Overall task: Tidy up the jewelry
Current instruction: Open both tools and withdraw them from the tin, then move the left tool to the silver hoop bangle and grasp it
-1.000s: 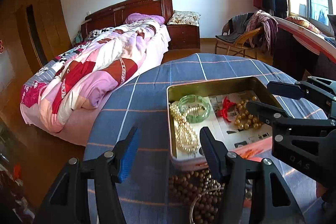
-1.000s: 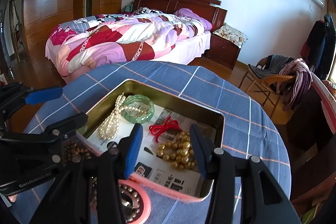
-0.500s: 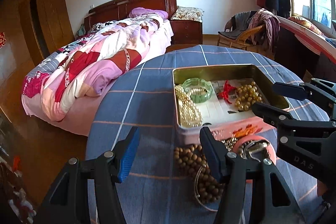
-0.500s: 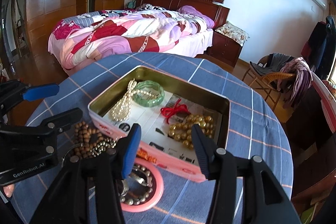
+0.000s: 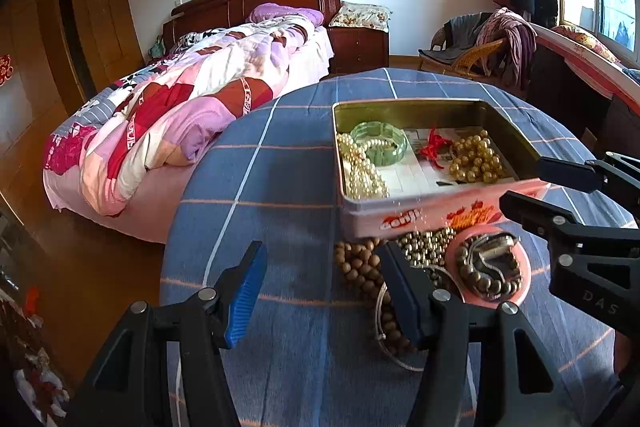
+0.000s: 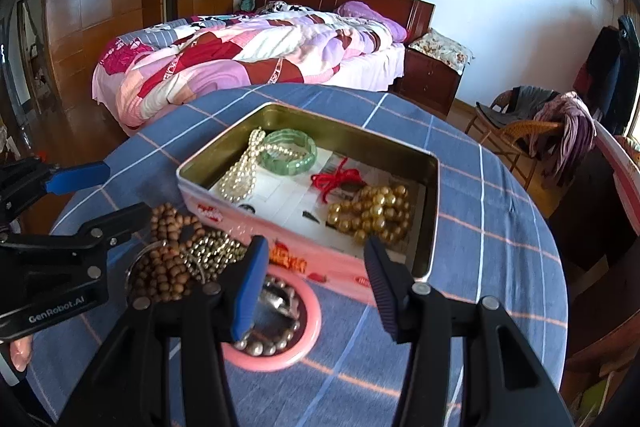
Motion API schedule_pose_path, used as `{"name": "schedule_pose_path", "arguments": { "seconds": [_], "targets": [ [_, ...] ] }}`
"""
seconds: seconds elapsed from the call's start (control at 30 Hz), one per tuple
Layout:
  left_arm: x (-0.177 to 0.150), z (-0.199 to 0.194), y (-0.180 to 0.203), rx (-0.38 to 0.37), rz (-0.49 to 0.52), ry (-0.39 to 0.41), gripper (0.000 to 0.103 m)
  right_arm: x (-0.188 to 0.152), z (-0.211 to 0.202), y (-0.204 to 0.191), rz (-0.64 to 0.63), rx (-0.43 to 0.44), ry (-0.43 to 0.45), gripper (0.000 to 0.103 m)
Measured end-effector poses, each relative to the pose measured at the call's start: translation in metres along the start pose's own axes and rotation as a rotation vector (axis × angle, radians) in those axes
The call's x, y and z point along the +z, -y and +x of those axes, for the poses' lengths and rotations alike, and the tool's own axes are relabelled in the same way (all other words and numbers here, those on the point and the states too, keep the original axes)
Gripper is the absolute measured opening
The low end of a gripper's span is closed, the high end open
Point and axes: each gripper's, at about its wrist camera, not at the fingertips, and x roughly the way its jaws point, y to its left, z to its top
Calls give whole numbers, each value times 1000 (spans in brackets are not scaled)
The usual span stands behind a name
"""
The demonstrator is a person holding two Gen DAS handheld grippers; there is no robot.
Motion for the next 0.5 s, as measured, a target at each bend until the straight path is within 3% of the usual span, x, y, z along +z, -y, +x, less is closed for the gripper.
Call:
{"name": "schedule_pose_path", "arguments": {
  "seconds": [0.5],
  "targets": [
    [-16, 3, 0, 1, -2, -35, 60, -21, -4, -2, 25, 6, -34, 54]
  ]
}}
